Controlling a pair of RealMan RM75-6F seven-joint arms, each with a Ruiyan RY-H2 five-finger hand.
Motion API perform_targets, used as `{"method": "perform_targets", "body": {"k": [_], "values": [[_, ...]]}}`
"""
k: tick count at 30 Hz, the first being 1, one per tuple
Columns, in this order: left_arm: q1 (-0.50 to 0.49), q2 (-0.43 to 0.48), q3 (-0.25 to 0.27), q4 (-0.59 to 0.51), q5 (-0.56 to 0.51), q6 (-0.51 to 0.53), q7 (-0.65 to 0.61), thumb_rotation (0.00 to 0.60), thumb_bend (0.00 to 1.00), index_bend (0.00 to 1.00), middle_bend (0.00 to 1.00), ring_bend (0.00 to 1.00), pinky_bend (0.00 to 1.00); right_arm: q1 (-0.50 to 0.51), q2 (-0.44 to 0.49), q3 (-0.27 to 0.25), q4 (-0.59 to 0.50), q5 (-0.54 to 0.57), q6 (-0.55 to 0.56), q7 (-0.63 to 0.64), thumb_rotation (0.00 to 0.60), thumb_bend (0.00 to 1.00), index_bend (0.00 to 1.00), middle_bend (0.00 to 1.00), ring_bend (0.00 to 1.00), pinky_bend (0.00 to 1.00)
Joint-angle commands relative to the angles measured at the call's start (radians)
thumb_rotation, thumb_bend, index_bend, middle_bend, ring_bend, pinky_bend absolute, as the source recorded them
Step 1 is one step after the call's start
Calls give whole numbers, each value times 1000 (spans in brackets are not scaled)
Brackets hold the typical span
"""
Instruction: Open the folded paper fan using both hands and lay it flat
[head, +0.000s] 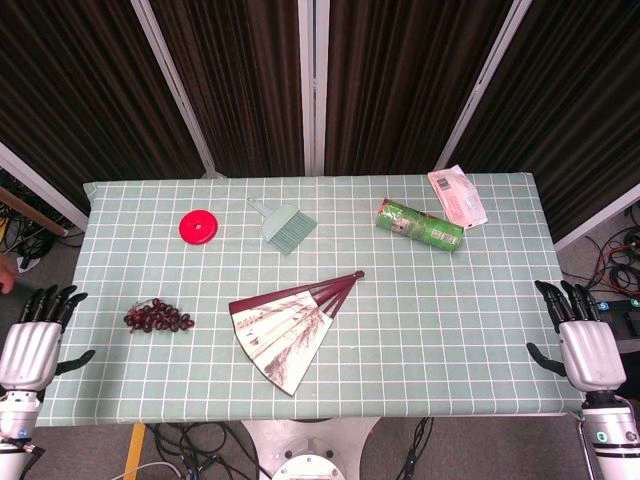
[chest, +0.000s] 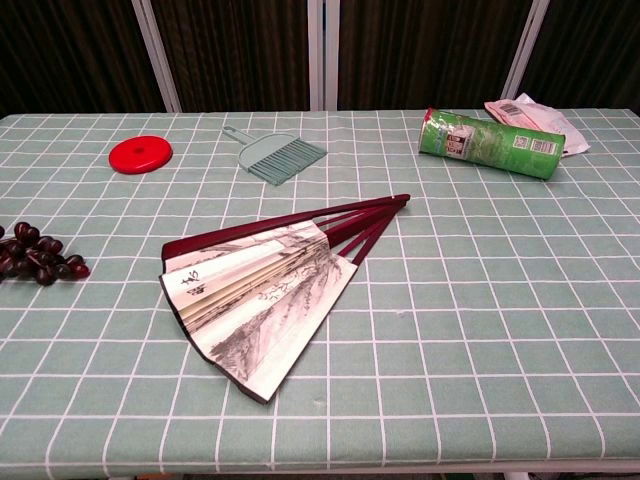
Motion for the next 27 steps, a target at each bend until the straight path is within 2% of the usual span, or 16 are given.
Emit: {"method": "perform_targets", "body": {"k": [1, 9, 13, 16, 20, 24, 27], "values": [[-4, -5, 0, 6, -4, -9, -3, 600, 73, 170, 111, 60, 79, 3, -2, 1, 1, 3, -4, -3, 600, 124, 0, 122, 0, 0], [-22, 3, -7, 2, 1, -28, -27, 600, 64, 170, 111, 60, 79, 2, -6, 2, 3, 3, 3, 4, 600, 125, 0, 122, 0, 0], [-68, 27, -22, -10, 24, -74, -75, 600, 62, 170, 111, 60, 92, 4, 4, 6, 0, -9, 12, 13, 600, 126, 0, 123, 0, 0], [-147, 49, -48, -15, 54, -154, -169, 600, 63, 173, 122, 71, 134, 11, 16, 11, -6, -23, 18, 12, 600, 127, 0, 123, 0, 0], [-256, 55, -85, -3, 60, -275, -271, 600, 76, 207, 206, 162, 238, 20, 28, 13, -18, -34, 15, 8, 600, 127, 0, 122, 0, 0], [-381, 34, -126, 12, 13, -447, -351, 600, 118, 246, 264, 236, 319, 25, 33, 14, -25, -44, 17, 9, 600, 127, 0, 123, 0, 0], [-478, 0, -152, 39, -50, -594, -364, 600, 145, 261, 284, 261, 368, 27, 38, 13, -30, -48, 19, 3, 600, 127, 0, 123, 0, 0]]}}
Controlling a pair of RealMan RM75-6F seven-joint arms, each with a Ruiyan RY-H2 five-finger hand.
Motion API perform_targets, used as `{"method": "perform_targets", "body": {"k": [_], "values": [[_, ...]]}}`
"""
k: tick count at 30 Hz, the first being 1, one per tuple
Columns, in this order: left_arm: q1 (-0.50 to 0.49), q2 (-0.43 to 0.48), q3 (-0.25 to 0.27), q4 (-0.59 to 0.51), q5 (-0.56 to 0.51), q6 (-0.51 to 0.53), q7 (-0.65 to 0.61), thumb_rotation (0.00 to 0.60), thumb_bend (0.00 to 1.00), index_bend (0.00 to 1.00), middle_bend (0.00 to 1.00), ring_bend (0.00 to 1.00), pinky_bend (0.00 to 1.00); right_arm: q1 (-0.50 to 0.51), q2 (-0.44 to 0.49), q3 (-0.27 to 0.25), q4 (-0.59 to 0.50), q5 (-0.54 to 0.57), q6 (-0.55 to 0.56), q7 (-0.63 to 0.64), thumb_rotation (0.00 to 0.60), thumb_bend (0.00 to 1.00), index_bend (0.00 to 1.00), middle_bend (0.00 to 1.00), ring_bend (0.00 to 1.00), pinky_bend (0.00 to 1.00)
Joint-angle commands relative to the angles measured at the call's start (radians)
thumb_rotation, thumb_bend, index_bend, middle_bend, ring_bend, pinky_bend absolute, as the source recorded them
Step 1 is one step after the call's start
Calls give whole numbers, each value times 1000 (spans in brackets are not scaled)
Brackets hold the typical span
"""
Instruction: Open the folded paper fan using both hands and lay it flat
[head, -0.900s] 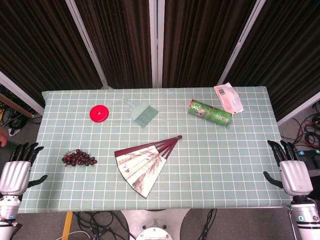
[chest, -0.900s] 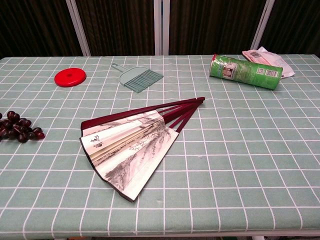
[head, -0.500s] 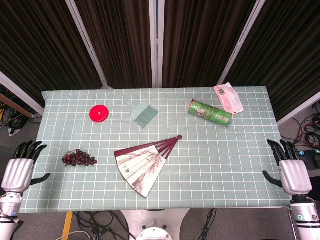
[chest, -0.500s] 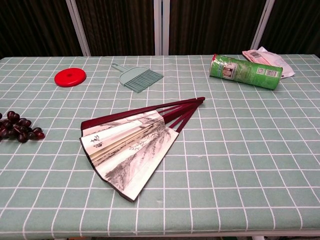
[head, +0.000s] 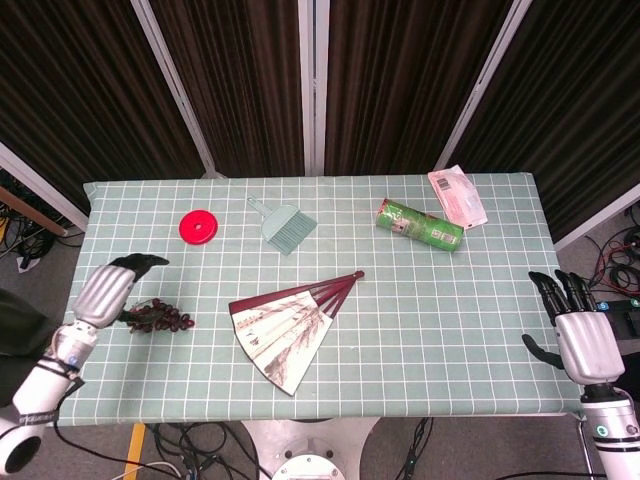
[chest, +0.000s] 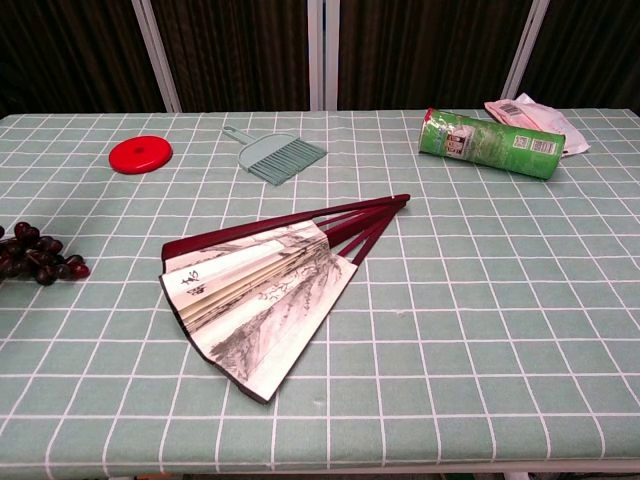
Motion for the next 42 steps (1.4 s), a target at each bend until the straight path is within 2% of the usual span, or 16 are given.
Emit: {"method": "perform_targets", "body": {"k": [1, 6, 14, 21, 25, 29, 35, 42], "values": [[-169, -52, -57, 46, -95, -228, -48, 600, 149, 262, 290, 268, 381, 1, 3, 0, -4, -1, 0, -3, 600, 127, 0, 123, 0, 0], [-302, -151, -79, 123, -239, -421, 24, 600, 160, 264, 297, 274, 422, 1, 14, -2, -20, 14, -11, -16, 600, 127, 0, 122, 0, 0], [-442, -292, -67, 237, -459, -569, 127, 600, 173, 265, 304, 302, 452, -1, 16, -2, -19, 27, -11, -18, 600, 127, 0, 122, 0, 0], [-528, -372, -41, 298, -629, -573, 215, 600, 188, 265, 315, 323, 456, 0, 13, -1, -12, 40, -19, -17, 600, 127, 0, 122, 0, 0], [-572, -400, -8, 312, -699, -559, 282, 600, 199, 269, 332, 350, 468, -1, 12, -2, -9, 43, -19, -14, 600, 127, 0, 123, 0, 0], [-606, -428, 7, 305, -777, -540, 319, 600, 253, 272, 346, 368, 482, -2, 10, -1, -4, 52, -22, -11, 600, 128, 0, 122, 0, 0], [-643, -464, 19, 320, -853, -527, 351, 600, 268, 273, 352, 379, 494, -4, 11, -1, 0, 58, -23, -6, 600, 128, 0, 123, 0, 0], [-665, -496, 35, 338, -890, -508, 379, 600, 268, 273, 356, 379, 496, -7, 12, -2, 6, 67, -25, -1, 600, 128, 0, 123, 0, 0]]}}
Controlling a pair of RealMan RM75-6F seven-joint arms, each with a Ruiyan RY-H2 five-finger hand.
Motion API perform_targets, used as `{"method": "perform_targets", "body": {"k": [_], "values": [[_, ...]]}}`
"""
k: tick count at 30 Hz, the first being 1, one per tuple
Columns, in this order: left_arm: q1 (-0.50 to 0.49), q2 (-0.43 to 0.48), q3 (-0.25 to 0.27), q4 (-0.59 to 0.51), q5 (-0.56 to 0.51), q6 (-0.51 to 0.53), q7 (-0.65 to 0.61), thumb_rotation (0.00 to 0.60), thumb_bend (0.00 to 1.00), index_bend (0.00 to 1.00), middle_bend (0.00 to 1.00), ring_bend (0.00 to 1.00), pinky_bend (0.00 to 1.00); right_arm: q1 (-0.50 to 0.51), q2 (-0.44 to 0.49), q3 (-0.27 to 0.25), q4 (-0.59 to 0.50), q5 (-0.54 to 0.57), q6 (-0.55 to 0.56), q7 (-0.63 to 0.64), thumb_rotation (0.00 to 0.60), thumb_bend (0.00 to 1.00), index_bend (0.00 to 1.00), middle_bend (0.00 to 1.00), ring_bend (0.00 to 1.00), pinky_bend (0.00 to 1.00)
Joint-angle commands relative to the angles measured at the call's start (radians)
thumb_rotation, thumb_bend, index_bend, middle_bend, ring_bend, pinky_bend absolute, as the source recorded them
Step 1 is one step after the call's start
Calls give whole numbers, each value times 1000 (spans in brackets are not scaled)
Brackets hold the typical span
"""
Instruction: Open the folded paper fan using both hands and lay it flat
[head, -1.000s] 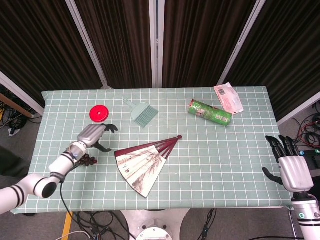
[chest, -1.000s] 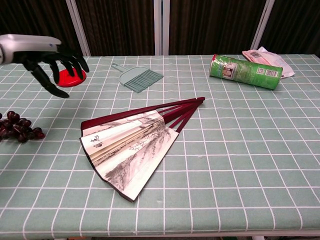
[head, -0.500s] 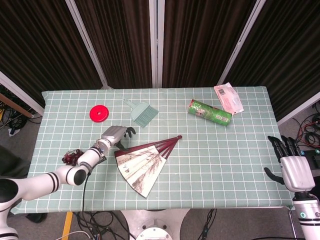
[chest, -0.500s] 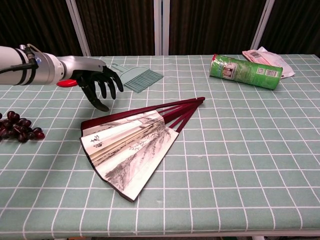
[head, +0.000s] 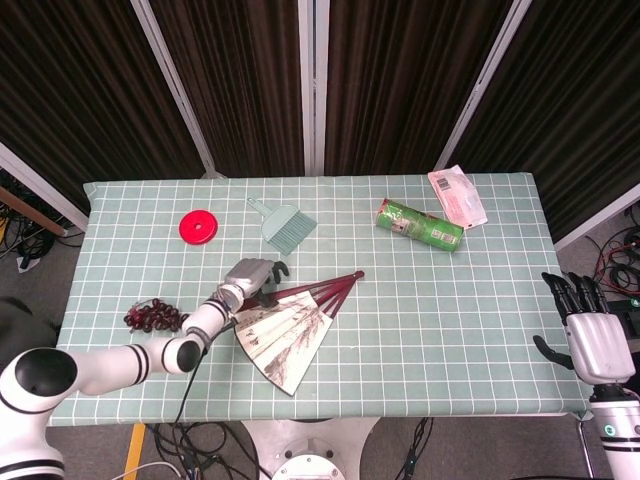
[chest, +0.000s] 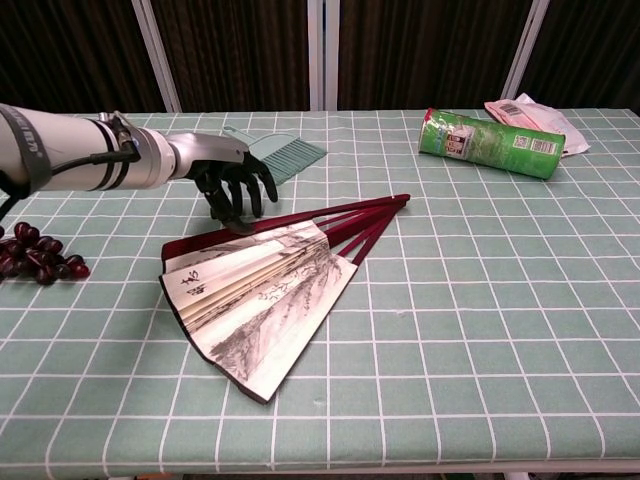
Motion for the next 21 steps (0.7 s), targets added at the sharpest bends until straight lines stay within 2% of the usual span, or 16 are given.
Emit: {"method": "perform_targets", "body": {"k": [1, 10, 16, 21], "values": [[-8, -13, 8, 9, -14, 2, 10, 600, 268, 273, 358, 380, 498, -1, 0, 0, 2, 0, 1, 2, 600, 128, 0, 123, 0, 0], [-4, -56, 9, 33, -10, 1, 0, 600, 295, 305, 393, 416, 567, -10, -6, 3, 14, 7, 16, 9, 600, 130, 0, 128, 0, 0], [4, -79, 4, 46, 24, 12, -5, 600, 314, 380, 463, 485, 645, -17, -11, 4, 22, 12, 24, 16, 600, 131, 0, 130, 0, 0], [26, -90, -10, 41, 89, 62, -16, 600, 349, 471, 557, 569, 704, -21, -9, 5, 24, 15, 29, 18, 600, 131, 0, 131, 0, 0]]}}
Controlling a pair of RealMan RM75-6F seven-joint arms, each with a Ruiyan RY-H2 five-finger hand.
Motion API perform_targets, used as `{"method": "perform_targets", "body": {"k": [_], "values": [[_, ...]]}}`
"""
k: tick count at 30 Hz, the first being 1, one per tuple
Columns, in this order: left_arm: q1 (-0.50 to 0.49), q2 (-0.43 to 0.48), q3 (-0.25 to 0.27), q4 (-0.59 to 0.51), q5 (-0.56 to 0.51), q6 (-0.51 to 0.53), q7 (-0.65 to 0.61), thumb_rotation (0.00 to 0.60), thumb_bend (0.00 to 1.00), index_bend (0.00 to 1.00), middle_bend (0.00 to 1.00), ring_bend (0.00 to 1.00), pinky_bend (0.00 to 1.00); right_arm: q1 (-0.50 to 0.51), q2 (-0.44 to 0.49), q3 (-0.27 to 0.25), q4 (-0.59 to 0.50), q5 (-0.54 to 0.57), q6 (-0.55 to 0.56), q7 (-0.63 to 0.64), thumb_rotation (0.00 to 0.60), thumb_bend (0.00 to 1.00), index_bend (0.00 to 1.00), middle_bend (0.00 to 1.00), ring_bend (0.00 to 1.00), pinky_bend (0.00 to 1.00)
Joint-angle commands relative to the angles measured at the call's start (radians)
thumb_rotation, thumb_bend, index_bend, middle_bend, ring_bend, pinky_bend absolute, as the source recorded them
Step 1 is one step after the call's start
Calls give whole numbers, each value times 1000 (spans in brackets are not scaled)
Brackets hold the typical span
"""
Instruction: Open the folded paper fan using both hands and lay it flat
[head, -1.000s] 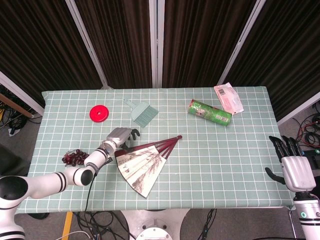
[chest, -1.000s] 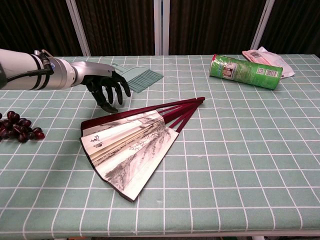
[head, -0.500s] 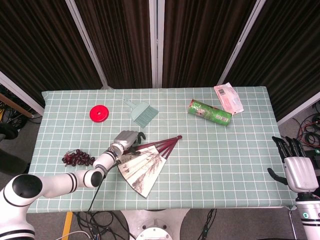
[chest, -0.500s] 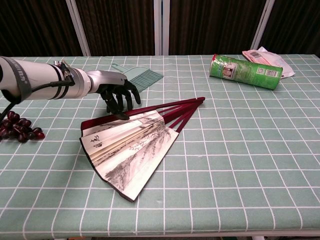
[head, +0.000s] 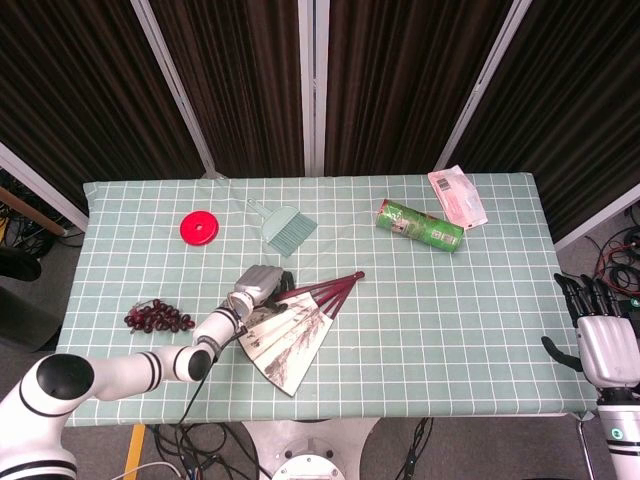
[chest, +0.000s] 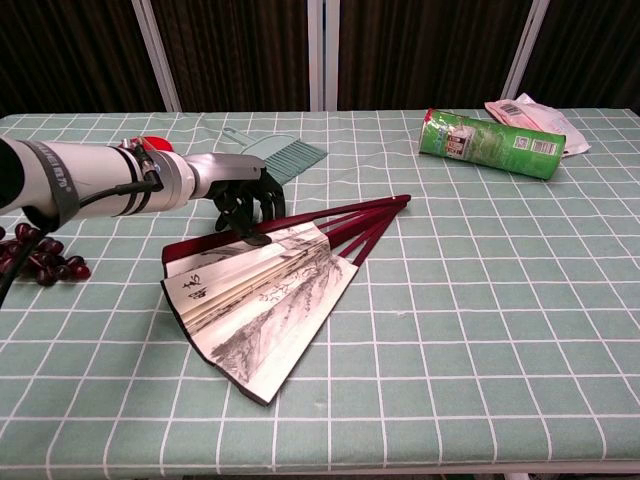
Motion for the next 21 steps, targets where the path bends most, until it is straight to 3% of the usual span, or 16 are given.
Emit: {"method": "perform_targets", "body": {"k": [1, 12, 21], "values": [[14, -2, -5, -6, 41, 23, -2, 600, 350, 473, 563, 575, 708, -1, 1, 1, -1, 1, 1, 2, 600, 131, 0, 131, 0, 0], [47, 41, -32, -63, 125, 87, -6, 600, 397, 491, 603, 616, 766, -1, 14, 8, -8, -12, 13, 14, 600, 130, 0, 136, 0, 0], [153, 215, -70, -294, 320, 251, -96, 600, 411, 538, 649, 643, 798, 34, 66, -3, -45, -68, -36, 112, 600, 133, 0, 156, 0, 0]]}}
